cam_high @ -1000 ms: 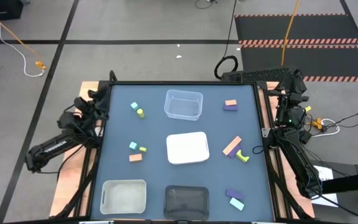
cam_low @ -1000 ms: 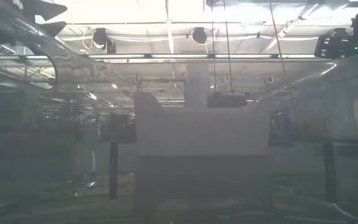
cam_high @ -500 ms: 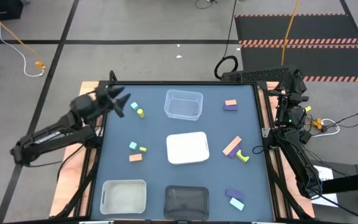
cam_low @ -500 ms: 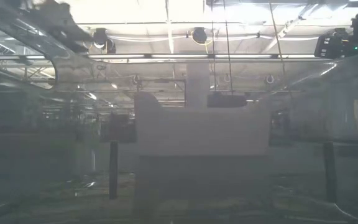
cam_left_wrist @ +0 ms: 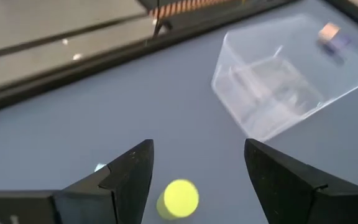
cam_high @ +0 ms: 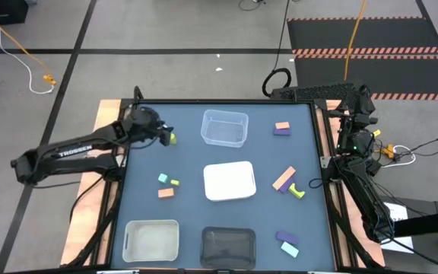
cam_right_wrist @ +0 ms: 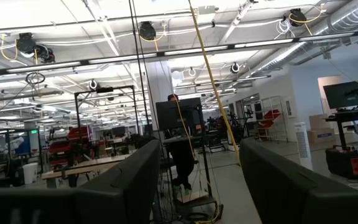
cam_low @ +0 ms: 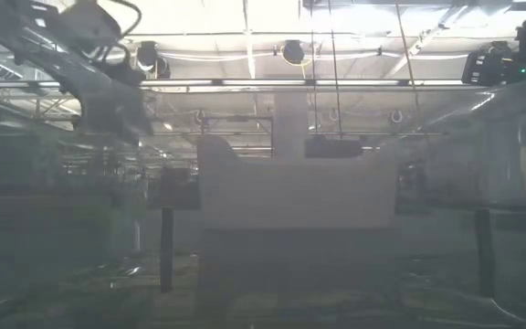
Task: Sort & place blocks by color
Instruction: Put the top green block into the transparent bin
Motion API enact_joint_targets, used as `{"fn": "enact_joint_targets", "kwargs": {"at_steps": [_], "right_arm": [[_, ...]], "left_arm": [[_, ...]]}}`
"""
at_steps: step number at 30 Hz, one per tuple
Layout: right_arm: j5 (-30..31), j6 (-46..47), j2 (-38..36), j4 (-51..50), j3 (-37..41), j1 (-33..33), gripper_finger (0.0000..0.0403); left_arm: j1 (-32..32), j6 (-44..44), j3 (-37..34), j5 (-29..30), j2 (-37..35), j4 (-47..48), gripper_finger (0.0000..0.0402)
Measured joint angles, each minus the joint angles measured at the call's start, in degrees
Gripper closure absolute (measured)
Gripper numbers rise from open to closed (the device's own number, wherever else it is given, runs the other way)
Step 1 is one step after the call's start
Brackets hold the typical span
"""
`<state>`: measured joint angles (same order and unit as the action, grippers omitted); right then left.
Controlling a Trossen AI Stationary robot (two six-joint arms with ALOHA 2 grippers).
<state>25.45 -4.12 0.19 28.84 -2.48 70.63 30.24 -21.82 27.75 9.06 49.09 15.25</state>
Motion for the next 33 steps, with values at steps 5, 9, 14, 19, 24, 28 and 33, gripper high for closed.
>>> {"fn": "enact_joint_targets", "kwargs": {"at_steps": [5, 9, 14, 19, 24, 28, 33], "right_arm": [[0.0, 0.0, -0.01, 0.02, 0.01, 0.0, 0.019], [0.0, 0.0, 0.0, 0.0, 0.0, -0.02, 0.019], [0.0, 0.0, -0.02, 0.01, 0.02, -0.02, 0.019], [0.0, 0.0, -0.02, 0.02, 0.0, -0.02, 0.019], [0.0, 0.0, -0.01, 0.01, 0.01, -0.02, 0.019], [0.0, 0.0, -0.02, 0.0, 0.0, 0.0, 0.019], [0.0, 0.0, 0.0, 0.0, 0.0, 0.0, 0.019]], "left_arm": [[0.0, 0.38, 0.0, 0.02, 3.93, 0.08, 0.0151], [0.0, 0.64, 0.0, 0.19, 6.04, 0.1, 0.0151], [-0.91, 0.06, 0.0, 3.47, 8.52, 1.27, 0.0151], [-3.22, 0.11, 0.0, 3.69, 11.38, 1.53, 0.0151], [-5.72, 0.0, 0.0, 3.96, 14.78, 1.1, 0.0151], [-6.51, -0.88, 0.0, 5.79, 17.5, -1.4, 0.0151], [-6.67, -0.81, 0.0, 6.07, 20.46, -3.65, 0.0151]]}}
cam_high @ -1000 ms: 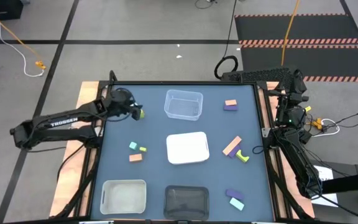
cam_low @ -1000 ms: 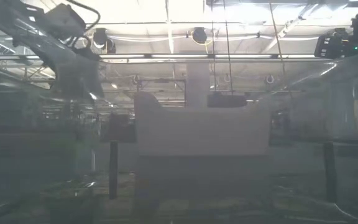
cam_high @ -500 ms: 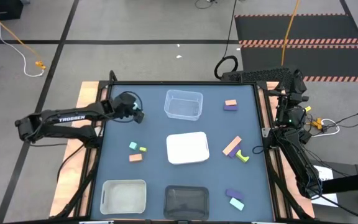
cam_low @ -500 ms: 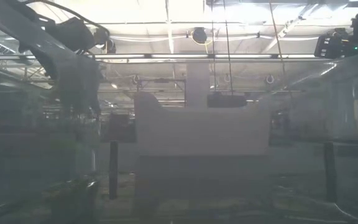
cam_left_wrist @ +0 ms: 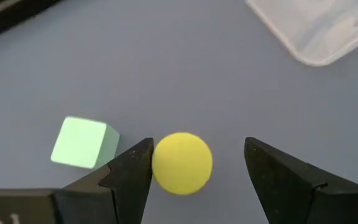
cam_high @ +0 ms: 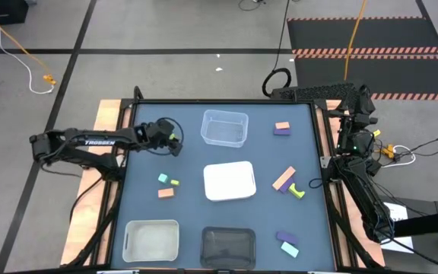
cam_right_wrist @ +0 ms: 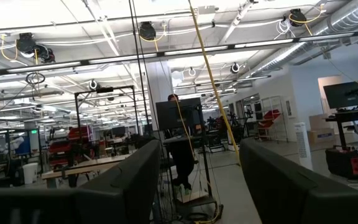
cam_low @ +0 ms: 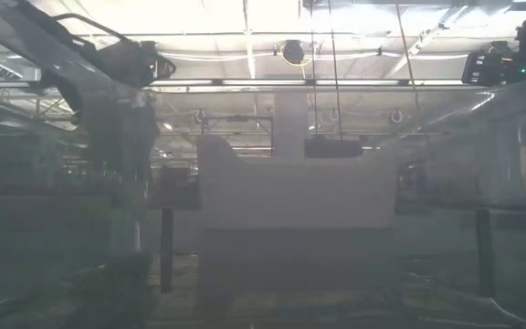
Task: Sort & place blocks by color
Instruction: Put the top green block into the transparent bin
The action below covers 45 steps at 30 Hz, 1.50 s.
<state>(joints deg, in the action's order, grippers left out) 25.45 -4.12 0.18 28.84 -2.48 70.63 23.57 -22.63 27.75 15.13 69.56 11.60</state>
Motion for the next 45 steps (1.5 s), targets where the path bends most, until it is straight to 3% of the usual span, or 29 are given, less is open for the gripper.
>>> {"fn": "enact_joint_targets", "kwargs": {"at_steps": [6, 13, 20, 29, 38, 45], "right_arm": [[0.0, 0.0, -0.02, 0.0, 0.02, 0.0, 0.019], [0.0, 0.0, -0.02, 0.0, 0.0, 0.0, 0.019], [0.0, 0.0, 0.0, 0.0, 0.02, 0.0, 0.019], [0.0, 0.0, -0.01, 0.0, 0.01, -0.01, 0.019], [0.0, 0.0, -0.02, 0.0, 0.0, 0.0, 0.019], [0.0, 0.0, -0.02, 0.0, 0.0, -0.02, 0.019]], "left_arm": [[0.0, -2.71, 0.0, 3.33, 3.29, 0.18, 0.0167], [0.02, -4.74, -0.02, 3.42, 4.43, -0.15, 0.0275], [0.02, -5.78, -0.04, 3.41, 3.79, -4.25, 0.0276], [-1.67, -3.05, -0.04, 2.91, 3.79, -25.7, 0.0276], [-7.69, 6.92, -0.04, 2.74, 3.79, -52.66, 0.0276], [-11.34, 12.45, -0.04, 2.71, 3.76, -65.05, 0.0276]]}}
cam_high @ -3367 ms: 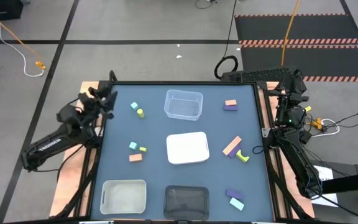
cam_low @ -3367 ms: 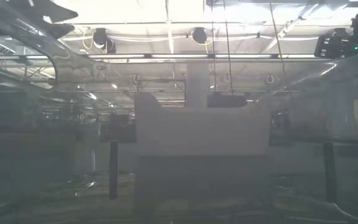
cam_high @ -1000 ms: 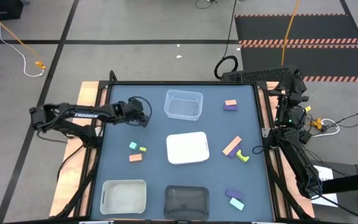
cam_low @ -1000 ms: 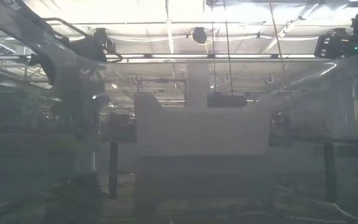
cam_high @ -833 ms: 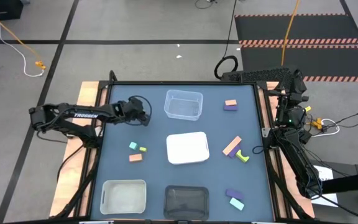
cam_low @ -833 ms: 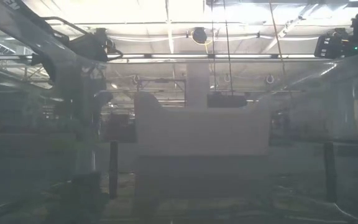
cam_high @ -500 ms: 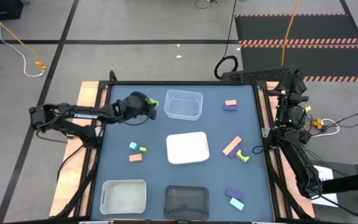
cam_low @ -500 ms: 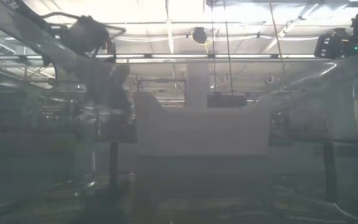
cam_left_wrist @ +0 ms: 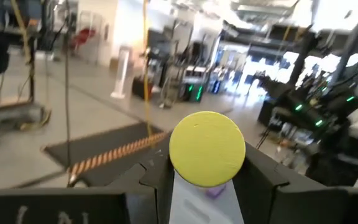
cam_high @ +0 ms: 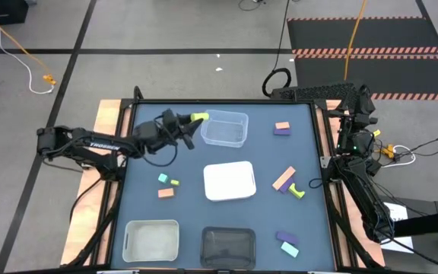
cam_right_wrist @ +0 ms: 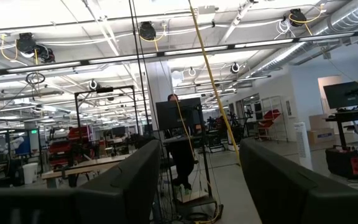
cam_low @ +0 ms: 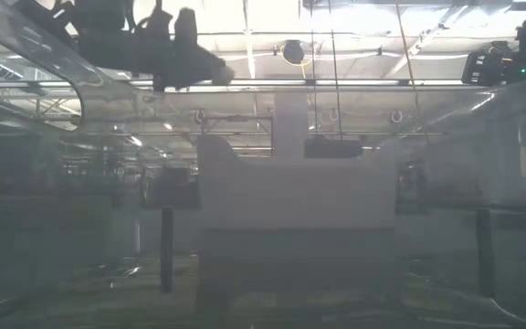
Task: Sort & place blocks by color
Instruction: Put the top green block into the transparent bin
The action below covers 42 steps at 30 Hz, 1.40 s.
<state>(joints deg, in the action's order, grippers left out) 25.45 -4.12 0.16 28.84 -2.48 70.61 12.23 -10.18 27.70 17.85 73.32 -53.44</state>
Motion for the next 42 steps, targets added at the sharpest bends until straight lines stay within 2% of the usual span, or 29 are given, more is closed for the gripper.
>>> {"fn": "enact_joint_targets", "kwargs": {"at_steps": [13, 18, 23, 27, 32, 37, 39, 42], "right_arm": [[0.0, 0.0, 0.01, 0.0, 0.0, 0.01, 0.019], [0.0, 0.0, 0.02, 0.0, 0.0, 0.0, 0.019], [0.03, 0.0, 0.03, -0.29, 0.01, -0.13, 0.019], [-0.07, 1.05, 0.07, -0.42, 0.01, -0.13, 0.019], [-0.07, 11.31, 0.07, -0.02, 0.0, -0.17, 0.019], [-0.03, 15.27, 0.07, -0.02, 0.02, -0.17, 0.019], [-0.02, 15.41, 0.07, -0.02, 0.02, -0.17, 0.019], [0.0, 15.44, 0.07, 0.04, 0.01, -0.17, 0.019]], "left_arm": [[-3.54, -1.64, 0.12, -1.52, 0.92, -0.86, 0.0276], [-4.29, -1.79, 4.95, -1.53, 6.23, 0.82, 0.0276], [-4.56, -1.06, 13.53, -1.12, 14.14, 11.61, 0.0276], [-3.72, -1.11, 18.98, 2.36, 18.34, 17.96, 0.0276], [-1.27, -3.4, 22.11, 5.93, 21.46, 24.33, 0.0276], [1.5, -7.61, 22.25, 6.21, 23.36, 25.52, 0.0275], [2.28, -8.69, 22.25, 6.21, 23.72, 25.97, 0.0255], [3.2, -10.25, 22.25, 6.21, 23.85, 28.1, 0.0199]]}}
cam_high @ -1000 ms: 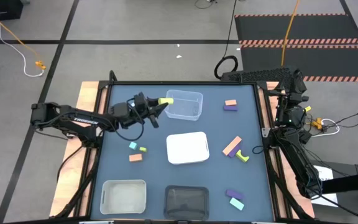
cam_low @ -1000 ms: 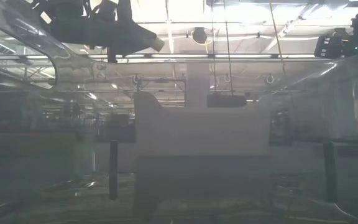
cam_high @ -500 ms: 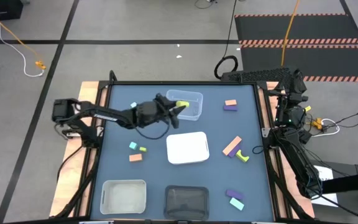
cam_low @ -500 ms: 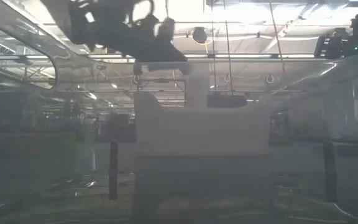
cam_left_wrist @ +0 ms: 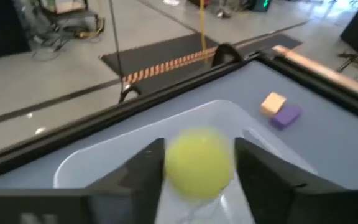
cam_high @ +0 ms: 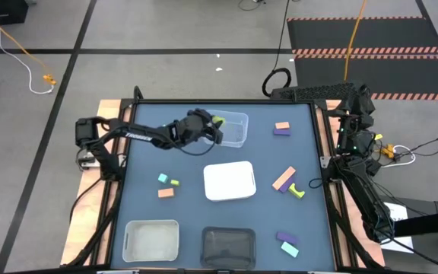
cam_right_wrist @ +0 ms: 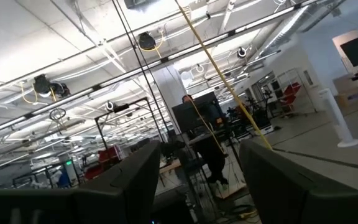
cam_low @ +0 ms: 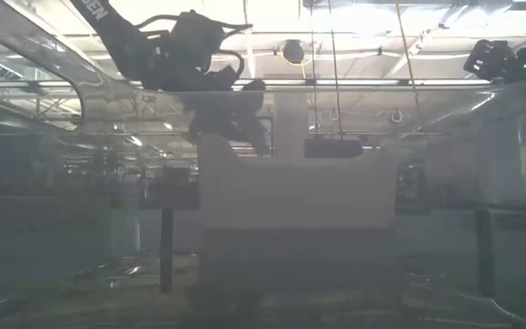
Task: Sort & place blocks by color
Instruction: Put the top green block into the transparent bin, then put the top blue block into the white bin
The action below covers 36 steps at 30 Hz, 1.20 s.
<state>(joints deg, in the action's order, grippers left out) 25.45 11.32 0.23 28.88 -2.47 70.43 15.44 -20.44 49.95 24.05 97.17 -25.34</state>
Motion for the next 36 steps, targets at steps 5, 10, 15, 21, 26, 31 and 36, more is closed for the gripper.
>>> {"fn": "enact_joint_targets", "kwargs": {"at_steps": [5, 10, 15, 21, 26, 31, 36], "right_arm": [[0.0, 2.44, 0.02, 1.7, -0.01, 0.0, 0.019], [-5.47, 7.11, 0.03, 0.38, -0.01, -0.02, 0.019], [-21.25, 12.44, 1.02, -4.18, -0.01, -0.03, 0.019], [-37.03, 12.18, 3.39, -4.3, -0.01, -0.04, 0.019], [-40.78, 13.52, 5.58, -4.36, -0.01, -0.08, 0.019], [-40.77, 13.5, 7.67, -4.33, -0.03, -0.11, 0.019], [-40.83, 13.17, 9.7, -4.51, -0.03, -0.11, 0.019]], "left_arm": [[0.61, -0.88, -0.02, 0.0, 0.04, 0.95, 0.0138], [0.68, 2.29, -0.02, 0.02, -1.02, 1.15, 0.013], [0.67, 8.59, -0.02, 2.8, -6.08, 6.38, 0.0152], [2.56, 6.35, -0.02, 9.51, -15.04, 28.24, 0.0181], [6.59, -4.92, -0.02, 9.52, -17.52, 48.88, 0.0194], [10.71, -15.26, -0.04, 9.53, -16.32, 61.48, 0.0187], [14.02, -17.2, -0.07, 6.26, -14.56, 63.15, 0.0168]]}}
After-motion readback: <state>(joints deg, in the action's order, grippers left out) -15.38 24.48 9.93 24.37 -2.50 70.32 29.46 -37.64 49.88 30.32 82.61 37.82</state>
